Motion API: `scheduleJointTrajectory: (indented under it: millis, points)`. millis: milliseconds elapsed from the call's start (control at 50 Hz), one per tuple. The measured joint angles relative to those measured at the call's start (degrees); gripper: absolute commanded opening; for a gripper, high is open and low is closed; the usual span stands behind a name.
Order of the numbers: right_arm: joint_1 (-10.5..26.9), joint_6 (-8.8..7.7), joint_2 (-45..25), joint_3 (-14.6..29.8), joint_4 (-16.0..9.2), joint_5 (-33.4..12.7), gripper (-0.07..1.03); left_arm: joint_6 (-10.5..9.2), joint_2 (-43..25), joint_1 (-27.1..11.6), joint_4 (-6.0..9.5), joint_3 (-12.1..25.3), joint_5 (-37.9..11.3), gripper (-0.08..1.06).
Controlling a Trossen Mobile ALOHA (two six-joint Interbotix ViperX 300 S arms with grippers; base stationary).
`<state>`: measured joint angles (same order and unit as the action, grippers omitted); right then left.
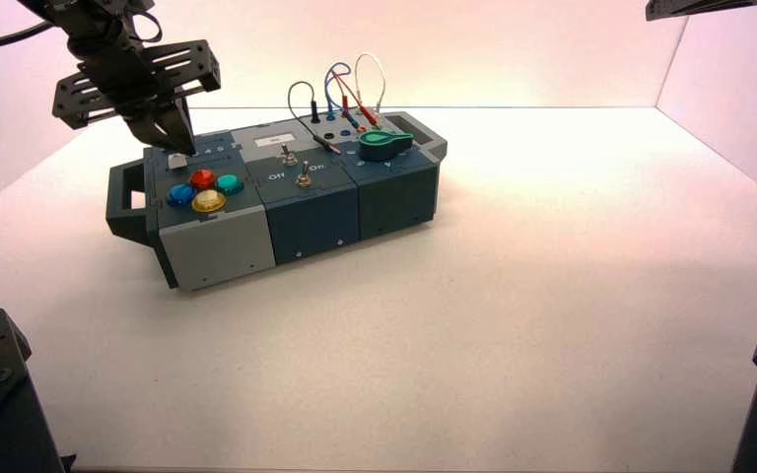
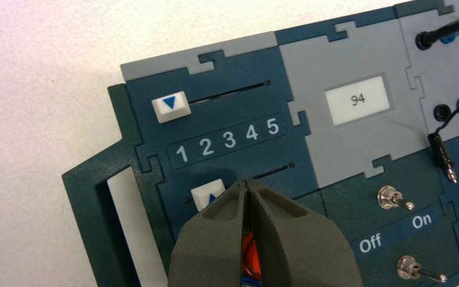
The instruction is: Move the bottom slider to position 1.
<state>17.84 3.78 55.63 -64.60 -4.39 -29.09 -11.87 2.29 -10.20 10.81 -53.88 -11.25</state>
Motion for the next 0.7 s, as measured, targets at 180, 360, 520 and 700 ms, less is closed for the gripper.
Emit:
scheduleJointTrajectory:
  millis: [180,360,520,700]
  points:
    - [0.0,-0.09,0.0,0.0,0.0,0.0,-0.02,0.00,0.0,0.5,-0.09,0.0,0.0,-0.03]
    - [0.1,0.00,0.0,0.0,0.0,0.0,-0.02,0.09,-0.1,0.8,-0.35,0.0,0.0,-0.03]
    - [0.1,-0.09,0.0,0.0,0.0,0.0,-0.02,0.18,-0.5,0.7,-0.35,0.0,0.0,-0.03]
    - [0.1,0.00,0.0,0.0,0.0,0.0,-0.02,0.18,-0.9,0.8,-0.44,-0.1,0.0,-0.03]
